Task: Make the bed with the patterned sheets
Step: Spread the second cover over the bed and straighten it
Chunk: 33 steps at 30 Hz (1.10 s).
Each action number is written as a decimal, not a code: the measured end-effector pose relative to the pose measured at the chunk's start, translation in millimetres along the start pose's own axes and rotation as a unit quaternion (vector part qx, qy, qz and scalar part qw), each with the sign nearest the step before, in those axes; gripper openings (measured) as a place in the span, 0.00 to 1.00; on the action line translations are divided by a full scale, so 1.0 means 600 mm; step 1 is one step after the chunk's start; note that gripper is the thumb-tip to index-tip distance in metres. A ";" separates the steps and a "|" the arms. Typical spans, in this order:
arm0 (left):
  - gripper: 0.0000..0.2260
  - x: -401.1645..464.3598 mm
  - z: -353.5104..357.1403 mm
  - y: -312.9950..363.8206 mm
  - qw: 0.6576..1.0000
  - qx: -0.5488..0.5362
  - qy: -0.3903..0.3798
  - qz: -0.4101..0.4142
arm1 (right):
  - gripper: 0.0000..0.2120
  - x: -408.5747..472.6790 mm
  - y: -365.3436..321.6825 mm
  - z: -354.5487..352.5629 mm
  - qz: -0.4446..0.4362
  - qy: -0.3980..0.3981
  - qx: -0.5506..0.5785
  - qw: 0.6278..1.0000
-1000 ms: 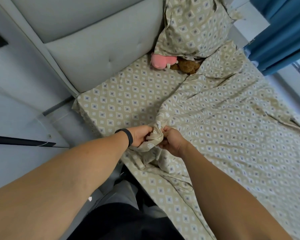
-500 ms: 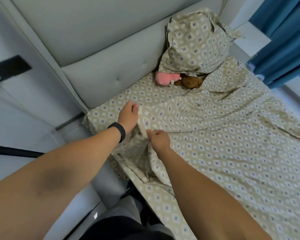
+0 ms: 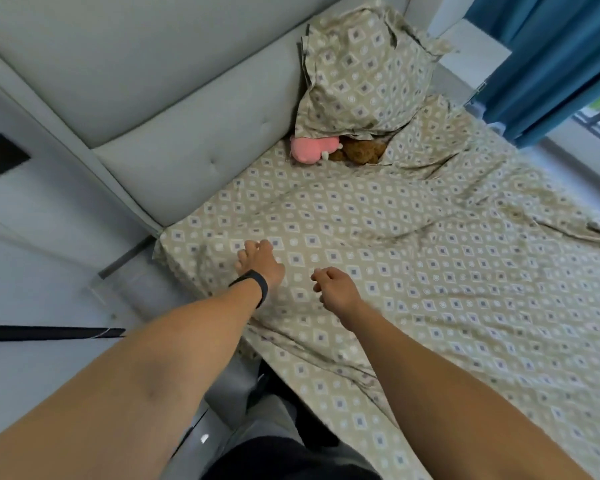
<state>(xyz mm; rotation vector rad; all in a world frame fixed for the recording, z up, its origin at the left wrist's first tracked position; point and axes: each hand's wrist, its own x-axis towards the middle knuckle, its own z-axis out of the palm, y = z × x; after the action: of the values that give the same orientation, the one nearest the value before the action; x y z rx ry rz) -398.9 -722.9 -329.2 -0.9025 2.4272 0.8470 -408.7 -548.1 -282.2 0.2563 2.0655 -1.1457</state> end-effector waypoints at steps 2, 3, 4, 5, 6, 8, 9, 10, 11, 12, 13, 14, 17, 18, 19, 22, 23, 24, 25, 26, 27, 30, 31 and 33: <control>0.14 -0.032 0.043 0.011 0.998 0.024 -0.044 0.026 | 0.15 -0.012 0.022 -0.017 -0.001 -0.003 -0.026 1.000; 0.13 -0.047 0.065 0.020 0.997 0.035 -0.062 0.041 | 0.14 -0.021 0.038 -0.028 -0.003 -0.001 -0.046 0.999; 0.12 -0.065 0.088 0.031 0.994 0.048 -0.081 0.061 | 0.14 -0.031 0.062 -0.044 -0.002 0.003 -0.061 0.998; 0.12 -0.083 0.109 0.039 0.991 0.060 -0.094 0.080 | 0.14 -0.044 0.087 -0.060 0.003 0.006 -0.073 0.997; 0.13 -0.096 0.126 0.043 0.987 0.073 -0.104 0.096 | 0.14 -0.052 0.111 -0.071 0.016 0.004 -0.077 0.997; 0.14 -0.134 0.166 0.056 0.978 0.105 -0.126 0.132 | 0.13 -0.081 0.176 -0.110 0.054 0.010 -0.071 0.996; 0.14 -0.152 0.185 0.060 0.972 0.118 -0.138 0.149 | 0.13 -0.094 0.210 -0.130 0.071 0.015 -0.067 0.995; 0.13 -0.171 0.202 0.066 0.965 0.132 -0.151 0.167 | 0.12 -0.109 0.243 -0.151 0.085 0.023 -0.062 0.994; 0.12 -0.189 0.224 0.073 0.958 0.145 -0.165 0.185 | 0.11 -0.125 0.277 -0.174 0.095 0.034 -0.056 0.993; 0.12 -0.204 0.244 0.079 0.951 0.157 -0.178 0.198 | 0.11 -0.142 0.309 -0.196 0.101 0.044 -0.052 0.993; 0.11 -0.212 0.255 0.080 0.946 0.166 -0.187 0.206 | 0.11 -0.152 0.331 -0.210 0.105 0.050 -0.050 0.992; 0.10 -0.229 0.274 0.089 0.938 0.178 -0.199 0.220 | 0.11 -0.170 0.362 -0.231 0.111 0.060 -0.044 0.991; 0.07 -0.283 0.337 0.121 0.923 0.201 -0.225 0.240 | 0.11 -0.227 0.462 -0.290 0.129 0.073 -0.029 0.989; 0.06 -0.307 0.360 0.136 0.919 0.200 -0.237 0.245 | 0.11 -0.246 0.500 -0.312 0.136 0.073 -0.027 0.988; 0.04 -0.328 0.383 0.148 0.917 0.197 -0.247 0.244 | 0.12 -0.262 0.535 -0.331 0.133 0.075 -0.028 0.988; 0.03 -0.393 0.459 0.168 0.918 0.174 -0.273 0.230 | 0.13 -0.302 0.637 -0.388 0.131 0.066 -0.032 0.989; 0.03 -0.404 0.468 0.171 0.919 0.171 -0.276 0.223 | 0.12 -0.304 0.654 -0.400 0.126 0.066 -0.035 0.989; 0.02 -0.440 0.507 0.172 0.916 0.182 -0.286 0.214 | 0.11 -0.328 0.697 -0.420 0.131 0.057 -0.035 0.989; 0.02 -0.451 0.517 0.173 0.915 0.182 -0.294 0.208 | 0.10 -0.331 0.710 -0.427 0.123 0.060 -0.044 0.990; 0.04 -0.472 0.539 0.174 0.909 0.189 -0.306 0.208 | 0.10 -0.346 0.731 -0.439 0.121 0.055 -0.051 0.990; 0.07 -0.488 0.552 0.182 0.906 0.197 -0.310 0.210 | 0.10 -0.353 0.744 -0.451 0.115 0.052 -0.062 0.990; 0.05 -0.528 0.589 0.187 0.906 0.192 -0.312 0.213 | 0.09 -0.370 0.778 -0.474 0.115 0.029 -0.086 0.989; 0.05 -0.534 0.596 0.189 0.908 0.193 -0.309 0.206 | 0.08 -0.369 0.789 -0.478 0.116 0.026 -0.096 0.988; 0.06 -0.532 0.609 0.190 0.913 0.187 -0.305 0.196 | 0.05 -0.362 0.801 -0.488 0.119 0.020 -0.110 0.987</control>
<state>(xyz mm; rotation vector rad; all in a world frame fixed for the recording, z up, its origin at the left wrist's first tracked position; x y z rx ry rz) -193.1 -270.9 -372.2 0.0164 2.1036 0.6266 -168.5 1.0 -348.8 0.4085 2.1088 -0.7678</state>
